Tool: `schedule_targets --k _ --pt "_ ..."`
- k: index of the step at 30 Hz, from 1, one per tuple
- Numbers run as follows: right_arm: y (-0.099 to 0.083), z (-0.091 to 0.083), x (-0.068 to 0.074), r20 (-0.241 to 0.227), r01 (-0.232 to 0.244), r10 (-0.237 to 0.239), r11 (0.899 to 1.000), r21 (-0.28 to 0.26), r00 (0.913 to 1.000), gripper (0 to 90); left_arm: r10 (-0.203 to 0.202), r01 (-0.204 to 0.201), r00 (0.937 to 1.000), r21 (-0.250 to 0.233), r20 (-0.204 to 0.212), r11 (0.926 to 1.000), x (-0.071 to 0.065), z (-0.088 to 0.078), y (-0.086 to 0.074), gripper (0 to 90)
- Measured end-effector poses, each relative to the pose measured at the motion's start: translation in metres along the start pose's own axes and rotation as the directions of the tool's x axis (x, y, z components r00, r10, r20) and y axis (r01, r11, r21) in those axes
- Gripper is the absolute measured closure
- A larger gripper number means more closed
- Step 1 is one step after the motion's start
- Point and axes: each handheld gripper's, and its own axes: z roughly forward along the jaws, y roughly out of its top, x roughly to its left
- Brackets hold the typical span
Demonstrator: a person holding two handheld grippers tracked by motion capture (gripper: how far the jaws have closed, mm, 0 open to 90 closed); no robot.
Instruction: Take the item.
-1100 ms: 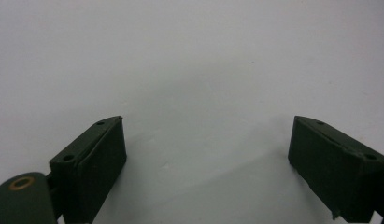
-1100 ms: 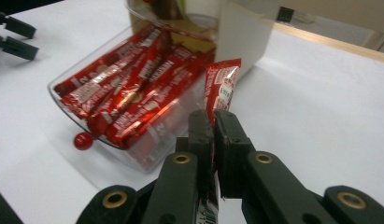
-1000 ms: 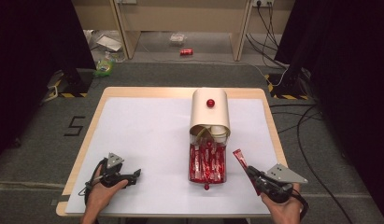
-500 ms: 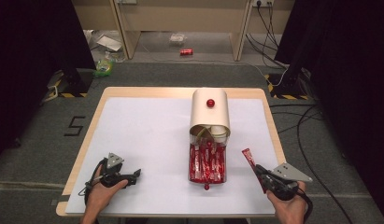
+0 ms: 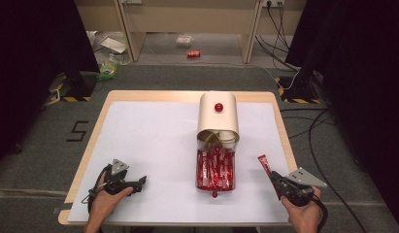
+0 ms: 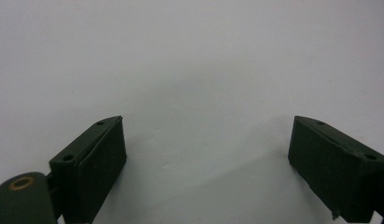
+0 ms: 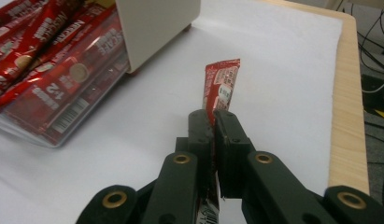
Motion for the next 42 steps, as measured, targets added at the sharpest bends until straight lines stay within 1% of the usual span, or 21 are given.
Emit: schedule_targets --k 3,5,9,10,18,26,31,34,38,42 --pt "-0.003 0.002 -0.005 0.018 -0.010 0.009 1.000 0.007 0.9998 86.2 -0.001 0.001 1.0000 -0.001 -0.001 1.0000 0.000 0.000 0.000 10.7" --pt "-0.004 0.003 -0.007 0.020 -0.012 0.011 1.000 0.013 0.9997 86.2 0.000 0.000 1.0000 0.001 0.000 1.0000 0.000 0.000 0.000 10.7" --pt "-0.005 0.005 -0.008 0.022 -0.015 0.014 1.000 0.019 0.9997 86.2 0.000 0.000 1.0000 0.000 -0.001 1.0000 0.000 0.000 0.000 10.7" --pt "-0.005 0.006 -0.009 0.021 -0.004 0.003 1.000 0.023 0.9998 86.1 0.001 -0.001 1.0000 0.000 -0.003 1.0000 0.000 0.000 0.000 10.7" --pt "-0.006 0.011 -0.010 0.025 -0.012 0.011 0.999 0.037 0.9996 86.2 0.000 0.000 1.0000 0.000 -0.003 1.0000 0.000 0.000 0.000 10.7" --pt "-0.005 0.021 -0.014 0.036 0.002 -0.004 0.999 0.051 0.9994 86.1 0.005 -0.005 1.0000 0.004 -0.005 1.0000 -0.001 0.000 0.000 10.5" --pt "-0.004 0.025 -0.014 0.039 -0.001 -0.002 0.998 0.058 0.9992 86.1 0.006 -0.006 1.0000 0.004 -0.006 1.0000 -0.001 0.000 0.000 10.4" --pt "-0.003 0.030 -0.015 0.038 0.007 -0.010 0.998 0.069 0.9992 86.2 0.007 -0.007 1.0000 0.004 -0.006 1.0000 -0.001 0.000 0.000 10.4" --pt "-0.001 0.034 -0.014 0.035 0.014 -0.016 0.997 0.072 0.9993 86.1 0.006 -0.006 1.0000 0.004 -0.005 1.0000 -0.001 0.000 0.000 10.4" --pt "0.001 0.037 -0.017 0.038 0.016 -0.019 0.997 0.073 0.9991 86.1 0.006 -0.006 1.0000 0.005 -0.005 1.0000 -0.001 0.000 0.000 10.4"
